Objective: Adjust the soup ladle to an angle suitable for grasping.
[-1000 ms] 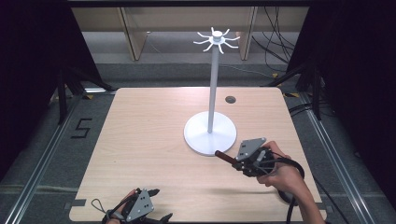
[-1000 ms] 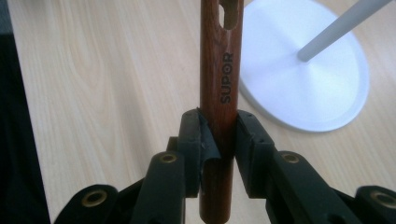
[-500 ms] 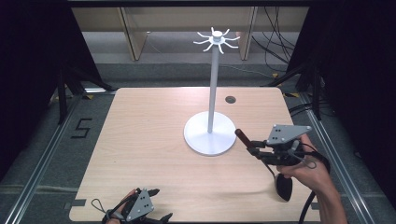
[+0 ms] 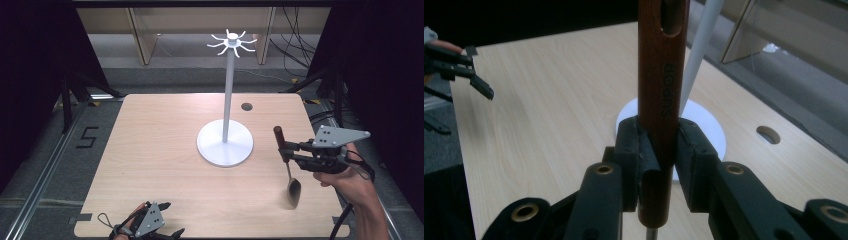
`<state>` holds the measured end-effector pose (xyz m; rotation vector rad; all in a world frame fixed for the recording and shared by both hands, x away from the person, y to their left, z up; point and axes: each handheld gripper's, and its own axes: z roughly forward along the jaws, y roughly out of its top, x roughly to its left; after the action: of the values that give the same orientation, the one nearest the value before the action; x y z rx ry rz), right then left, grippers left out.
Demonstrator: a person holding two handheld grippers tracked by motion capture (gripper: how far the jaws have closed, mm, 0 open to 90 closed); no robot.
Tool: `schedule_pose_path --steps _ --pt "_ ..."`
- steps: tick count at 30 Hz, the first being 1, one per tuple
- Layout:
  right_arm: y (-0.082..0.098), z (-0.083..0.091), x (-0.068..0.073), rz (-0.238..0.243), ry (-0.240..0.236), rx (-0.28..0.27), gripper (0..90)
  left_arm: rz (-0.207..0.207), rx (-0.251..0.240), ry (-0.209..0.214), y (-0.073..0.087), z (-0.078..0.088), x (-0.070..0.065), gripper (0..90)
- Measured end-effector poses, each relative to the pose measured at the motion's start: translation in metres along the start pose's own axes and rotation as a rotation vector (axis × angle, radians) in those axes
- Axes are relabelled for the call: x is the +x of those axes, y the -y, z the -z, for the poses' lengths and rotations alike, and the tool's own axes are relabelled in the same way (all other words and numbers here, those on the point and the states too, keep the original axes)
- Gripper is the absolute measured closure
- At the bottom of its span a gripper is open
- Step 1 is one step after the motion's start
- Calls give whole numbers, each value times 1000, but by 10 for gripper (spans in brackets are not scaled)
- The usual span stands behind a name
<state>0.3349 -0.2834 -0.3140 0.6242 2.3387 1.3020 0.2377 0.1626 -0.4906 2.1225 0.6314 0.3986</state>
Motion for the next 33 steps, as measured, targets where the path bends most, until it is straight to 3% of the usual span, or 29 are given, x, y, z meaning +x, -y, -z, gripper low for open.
schedule_pose_path --steps 1,2,3,4,6,7,8,9,11,18,19,21,23,25,26,29,32,33 --pt "0 3 -1 9 14 -25 740 -3 1 -4 0 0 0 158" --pt "0 9 -3 -12 11 -72 739 -11 6 -4 0 0 1 158" --pt "-1 9 -4 -23 2 -84 739 -11 6 -4 0 0 1 158" --pt "-1 11 -5 -29 7 -107 738 -38 24 -13 0 1 2 158" --pt "-2 12 -6 -28 -2 -109 738 -36 22 -10 0 1 2 158" --pt "-2 13 -6 -41 6 -130 737 -9 3 -7 1 -1 0 158" --pt "-2 13 -7 -46 13 -147 737 -17 9 -8 0 0 1 158" --pt "-3 12 -7 -90 1 -175 737 -23 15 -7 0 0 2 158" --pt "-4 10 -9 -97 3 -192 737 -12 6 -7 0 -1 1 158" --pt "-6 5 -13 -125 31 -186 738 -9 5 -5 0 -1 1 158" --pt "-6 4 -16 -116 65 -202 738 -4 19 4 0 0 1 158" --pt "-7 5 -16 -120 54 -188 739 -7 18 1 0 0 1 158" --pt "-8 6 -18 -143 74 -189 739 -8 22 0 0 0 1 158" --pt "-8 5 -18 -163 84 -203 739 -10 17 -12 0 -1 1 158" --pt "-8 3 -21 -149 98 -213 739 -9 17 -12 0 -1 1 158" --pt "-8 0 -21 -173 82 -202 738 -19 34 -3 0 1 2 158" --pt "-11 -6 -25 -179 92 -199 739 2 17 -2 0 0 1 159" --pt "-15 -10 -27 -196 101 -218 739 -14 24 -9 0 1 3 158"
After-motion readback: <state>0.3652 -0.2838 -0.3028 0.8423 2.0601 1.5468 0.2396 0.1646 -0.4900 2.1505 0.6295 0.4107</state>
